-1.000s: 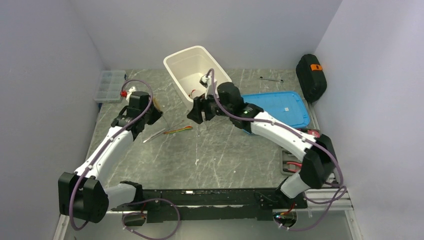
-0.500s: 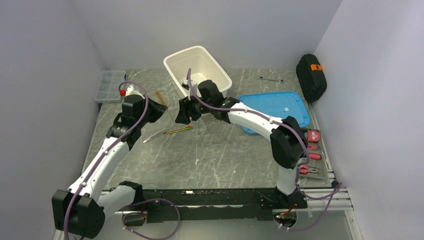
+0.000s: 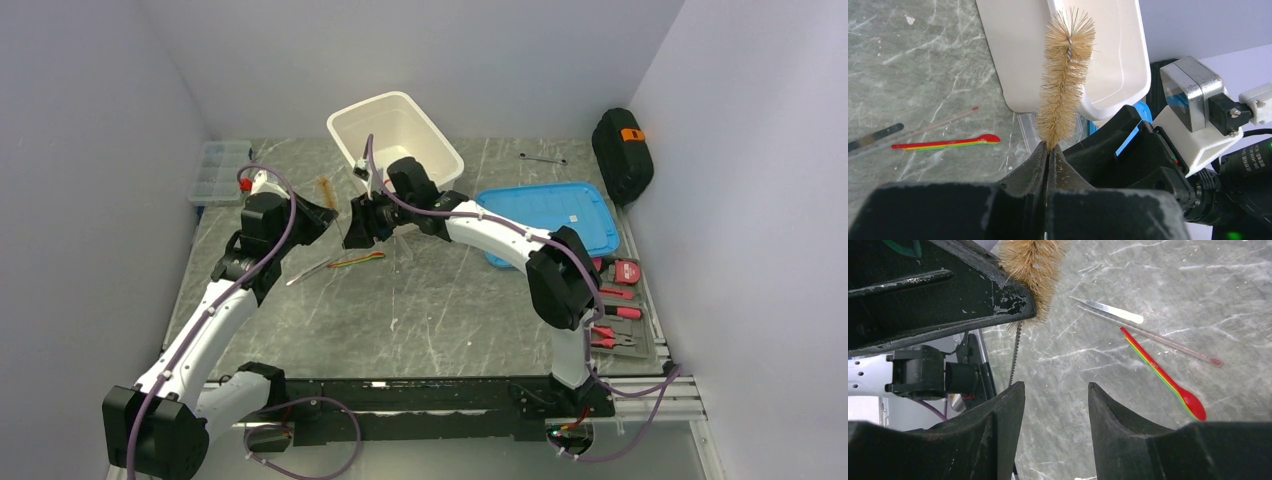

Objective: Organize the chemistry lab equipment

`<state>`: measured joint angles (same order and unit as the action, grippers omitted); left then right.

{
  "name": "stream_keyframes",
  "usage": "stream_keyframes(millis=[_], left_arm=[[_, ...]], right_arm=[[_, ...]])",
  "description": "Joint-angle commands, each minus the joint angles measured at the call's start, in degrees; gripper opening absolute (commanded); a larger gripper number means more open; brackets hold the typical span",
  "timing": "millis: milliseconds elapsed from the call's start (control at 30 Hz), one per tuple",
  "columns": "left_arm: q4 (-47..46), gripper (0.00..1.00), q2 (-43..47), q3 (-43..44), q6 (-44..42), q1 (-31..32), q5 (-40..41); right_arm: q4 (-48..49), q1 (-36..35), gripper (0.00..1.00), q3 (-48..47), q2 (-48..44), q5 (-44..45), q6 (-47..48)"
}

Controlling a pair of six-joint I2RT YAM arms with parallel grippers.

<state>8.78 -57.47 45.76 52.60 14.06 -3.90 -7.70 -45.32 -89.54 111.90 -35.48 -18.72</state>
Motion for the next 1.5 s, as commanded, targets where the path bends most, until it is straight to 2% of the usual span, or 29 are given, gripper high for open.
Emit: stream_keyframes(millis=[0, 233, 367, 467, 600, 867, 1100, 1467], left_arm=[[-2.7, 0.03, 1.0, 0.2, -1.4, 0.2, -1.3], [-1.4, 0.02, 1.5, 0.5, -1.6, 0.2, 0.1], [-1.2, 0.03, 1.4, 0.5, -1.5, 0.2, 0.4], [-0.6, 0.03, 1.5, 0.6, -1.5, 0.2, 0.9], [-1.2, 0.02, 1.4, 0.6, -1.7, 0.1, 0.4], [-1.5, 0.02, 1.6, 0.6, -1.8, 0.1, 0.0], [-1.9, 0.0, 1.5, 0.5, -2.0, 0.2, -0.4], [-1.7, 0.0, 1.7, 0.5, -2.4, 0.2, -0.2]], right_arm=[[-0.8, -0.2, 0.52, -2.7, -1.2, 1.2, 0.2], [0.7, 2.7, 0.54, 1.8, -5.0, 2.1, -1.9], [0.1, 2.8, 0.6, 1.6, -6.3, 1.5, -1.9], [0.6, 2.8, 0.65, 1.3, -7.3, -0.4, -2.8], [3.4, 2.6, 0.65, 0.1, -6.4, -4.9, -7.1], [7.2, 1.7, 0.58, -2.7, -0.7, -8.8, -14.1], [7.4, 0.8, 0.51, -5.2, 2.2, -10.1, -16.5], [10.3, 1.0, 0.15, -5.2, 3.2, -10.1, -18.9]])
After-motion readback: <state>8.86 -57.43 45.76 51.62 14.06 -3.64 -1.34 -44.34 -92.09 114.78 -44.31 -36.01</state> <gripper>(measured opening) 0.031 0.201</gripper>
